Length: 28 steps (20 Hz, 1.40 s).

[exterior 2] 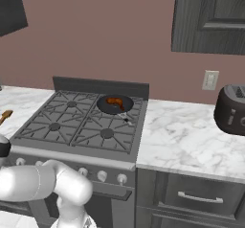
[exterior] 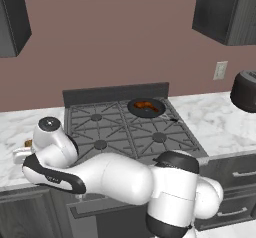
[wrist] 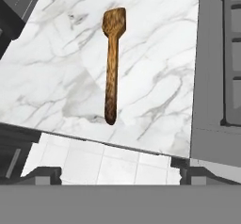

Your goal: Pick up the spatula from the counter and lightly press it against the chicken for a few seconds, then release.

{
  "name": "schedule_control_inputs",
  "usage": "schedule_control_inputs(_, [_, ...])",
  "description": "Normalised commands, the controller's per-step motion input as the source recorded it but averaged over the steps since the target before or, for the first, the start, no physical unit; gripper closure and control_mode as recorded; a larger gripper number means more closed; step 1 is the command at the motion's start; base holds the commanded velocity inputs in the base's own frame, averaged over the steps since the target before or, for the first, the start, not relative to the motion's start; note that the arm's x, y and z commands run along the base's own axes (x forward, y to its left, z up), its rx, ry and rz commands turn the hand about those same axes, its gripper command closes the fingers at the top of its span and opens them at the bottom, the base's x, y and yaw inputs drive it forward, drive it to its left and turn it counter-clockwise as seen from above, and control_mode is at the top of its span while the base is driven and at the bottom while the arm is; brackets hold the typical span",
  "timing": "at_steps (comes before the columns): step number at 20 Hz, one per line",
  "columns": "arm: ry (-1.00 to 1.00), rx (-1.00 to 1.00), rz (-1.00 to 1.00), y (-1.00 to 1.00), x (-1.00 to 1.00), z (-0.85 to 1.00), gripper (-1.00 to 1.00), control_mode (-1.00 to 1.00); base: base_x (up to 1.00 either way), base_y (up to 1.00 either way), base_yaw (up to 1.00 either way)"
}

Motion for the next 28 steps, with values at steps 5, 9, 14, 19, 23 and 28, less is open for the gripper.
schedule_control_inputs(5, [0.00,0.00,0.00,0.06,0.12,-0.15,-1.00,-1.00,0.00,0.00,0.00])
schedule_control_inputs(9, [0.00,0.00,0.00,0.05,0.16,-0.19,-1.00,-1.00,0.00,0.00,0.00])
schedule_control_inputs(14, [0.01,0.00,0.00,0.08,0.15,-0.20,-1.00,-1.00,0.00,0.00,0.00])
schedule_control_inputs(19, [0.01,0.00,0.00,0.11,0.19,-0.15,-1.00,-1.00,0.00,0.00,0.00])
schedule_control_inputs(23, [0.00,0.00,0.00,0.10,0.22,-0.08,-1.00,-1.00,0.00,0.00,0.00])
schedule_control_inputs(28, [0.01,0.00,0.00,0.16,0.19,-0.11,-1.00,-1.00,0.00,0.00,0.00])
